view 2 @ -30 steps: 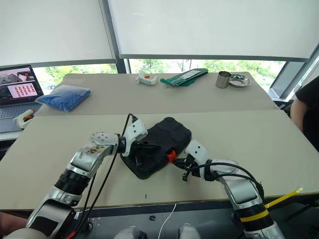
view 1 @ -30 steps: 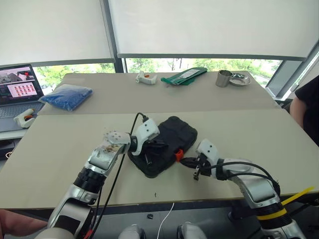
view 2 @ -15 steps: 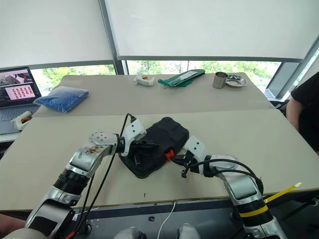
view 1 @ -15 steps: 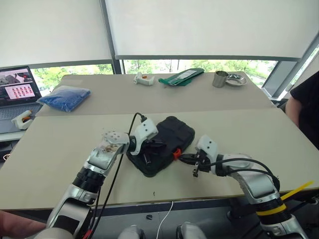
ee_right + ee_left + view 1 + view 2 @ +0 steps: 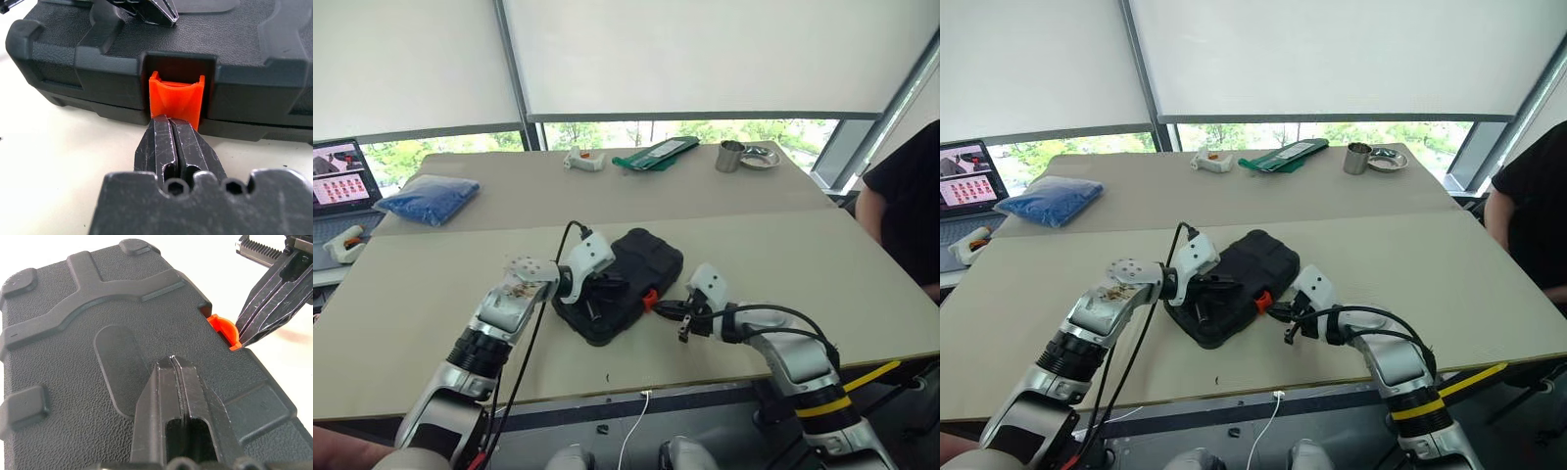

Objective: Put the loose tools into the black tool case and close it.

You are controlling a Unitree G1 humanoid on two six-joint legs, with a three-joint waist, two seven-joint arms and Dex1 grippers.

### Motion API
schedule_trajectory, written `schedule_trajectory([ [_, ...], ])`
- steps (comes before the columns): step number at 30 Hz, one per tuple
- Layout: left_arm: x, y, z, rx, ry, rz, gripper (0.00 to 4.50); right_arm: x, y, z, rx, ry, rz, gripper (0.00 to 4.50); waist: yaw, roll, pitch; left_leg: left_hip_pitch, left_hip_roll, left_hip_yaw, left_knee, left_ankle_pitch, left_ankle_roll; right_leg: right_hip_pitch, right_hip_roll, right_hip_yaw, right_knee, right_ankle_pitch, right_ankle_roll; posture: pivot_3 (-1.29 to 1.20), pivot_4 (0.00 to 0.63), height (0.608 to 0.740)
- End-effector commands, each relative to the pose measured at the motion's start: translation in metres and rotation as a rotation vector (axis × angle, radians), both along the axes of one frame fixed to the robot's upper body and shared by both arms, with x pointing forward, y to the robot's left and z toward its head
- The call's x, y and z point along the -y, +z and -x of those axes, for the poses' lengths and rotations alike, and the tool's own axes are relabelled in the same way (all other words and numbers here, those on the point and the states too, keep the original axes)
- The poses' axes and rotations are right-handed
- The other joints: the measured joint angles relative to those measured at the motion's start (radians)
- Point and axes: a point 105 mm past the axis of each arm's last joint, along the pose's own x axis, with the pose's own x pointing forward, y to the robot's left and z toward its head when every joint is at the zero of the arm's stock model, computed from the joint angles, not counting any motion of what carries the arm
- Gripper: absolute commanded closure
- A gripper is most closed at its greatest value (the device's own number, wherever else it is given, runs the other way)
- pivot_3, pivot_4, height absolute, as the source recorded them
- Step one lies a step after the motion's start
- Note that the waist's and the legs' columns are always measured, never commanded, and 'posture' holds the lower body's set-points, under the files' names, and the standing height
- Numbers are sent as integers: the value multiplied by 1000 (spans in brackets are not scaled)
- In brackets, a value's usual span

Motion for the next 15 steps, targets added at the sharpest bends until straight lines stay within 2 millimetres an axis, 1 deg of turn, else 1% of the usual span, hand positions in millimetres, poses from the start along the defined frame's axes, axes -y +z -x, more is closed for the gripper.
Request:
schedule_trajectory([
  [1,-7,-88,34,-334,13,-160,4481,-17,26,-14,88,-12,-61,4500,-1,1,1,0,0,-3,0,0,0,0,0,-2,-2,0,0,0,150,740],
  [7,-7,-88,34,-335,15,-159,4481,-19,18,-19,52,-18,-40,4500,-1,9,3,-2,0,-16,-1,0,0,0,0,-13,-11,0,0,0,150,740],
  [10,-7,-88,34,-336,17,-159,4481,-22,19,-21,48,-8,-44,4500,0,10,3,0,0,-19,-1,0,-1,-1,0,-22,-13,0,0,0,150,740],
  [15,-8,-89,33,-336,23,-158,4481,-27,16,-22,24,14,-29,4500,0,11,3,0,0,-20,-1,-2,-4,-1,-1,-26,-13,0,0,0,150,740],
])
